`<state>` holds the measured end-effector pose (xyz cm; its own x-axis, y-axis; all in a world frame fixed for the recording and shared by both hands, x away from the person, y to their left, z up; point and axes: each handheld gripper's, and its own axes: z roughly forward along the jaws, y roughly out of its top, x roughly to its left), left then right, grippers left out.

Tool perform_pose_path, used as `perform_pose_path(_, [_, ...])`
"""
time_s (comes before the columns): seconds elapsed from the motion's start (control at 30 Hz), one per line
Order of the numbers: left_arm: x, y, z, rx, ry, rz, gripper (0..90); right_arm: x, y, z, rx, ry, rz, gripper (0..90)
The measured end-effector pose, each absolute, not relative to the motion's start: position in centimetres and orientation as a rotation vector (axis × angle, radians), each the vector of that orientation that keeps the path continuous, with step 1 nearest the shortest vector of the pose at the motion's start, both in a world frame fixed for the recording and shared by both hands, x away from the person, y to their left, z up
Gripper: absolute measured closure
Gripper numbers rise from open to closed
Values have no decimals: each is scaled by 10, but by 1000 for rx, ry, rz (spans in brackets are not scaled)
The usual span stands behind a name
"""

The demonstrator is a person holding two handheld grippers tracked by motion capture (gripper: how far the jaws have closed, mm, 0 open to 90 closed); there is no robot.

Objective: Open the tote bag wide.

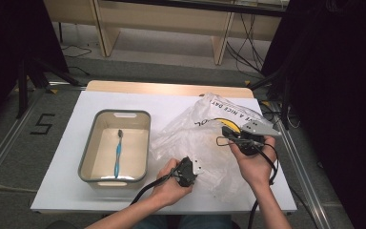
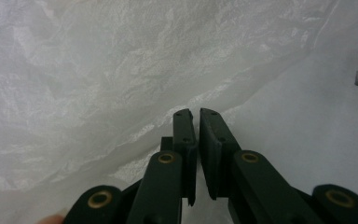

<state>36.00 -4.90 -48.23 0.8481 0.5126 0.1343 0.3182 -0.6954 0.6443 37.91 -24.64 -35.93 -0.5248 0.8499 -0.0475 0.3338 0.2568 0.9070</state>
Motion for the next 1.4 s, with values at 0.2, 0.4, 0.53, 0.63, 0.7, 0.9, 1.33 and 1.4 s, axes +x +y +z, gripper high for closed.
perform_pose_path(0.2, [360, -47, -482, 2390, 611, 409, 844, 382, -244, -353, 1054, 1959, 1262, 900])
perform_pose_path(0.4, [360, -44, -481, 2389, 617, 400, 833, 384, -244, -354, 1064, 1956, 1263, 900])
perform_pose_path(0.53, [358, -42, -475, 2360, 610, 402, 781, 384, -244, -355, 1071, 1955, 1266, 900])
perform_pose_path(0.63, [354, -39, -464, 2336, 587, 407, 694, 384, -245, -356, 1071, 1953, 1268, 900])
perform_pose_path(0.7, [351, -36, -456, 2319, 582, 405, 617, 384, -245, -356, 1076, 1953, 1264, 900])
perform_pose_path(0.9, [341, -24, -435, 2289, 587, 392, 438, 383, -249, -357, 1092, 1944, 1257, 900])
perform_pose_path(1.33, [333, 8, -405, 2204, 637, 406, 356, 382, -248, -358, 1093, 1951, 1249, 900])
perform_pose_path(1.4, [333, 12, -403, 2185, 645, 406, 348, 382, -248, -358, 1093, 1952, 1248, 900])
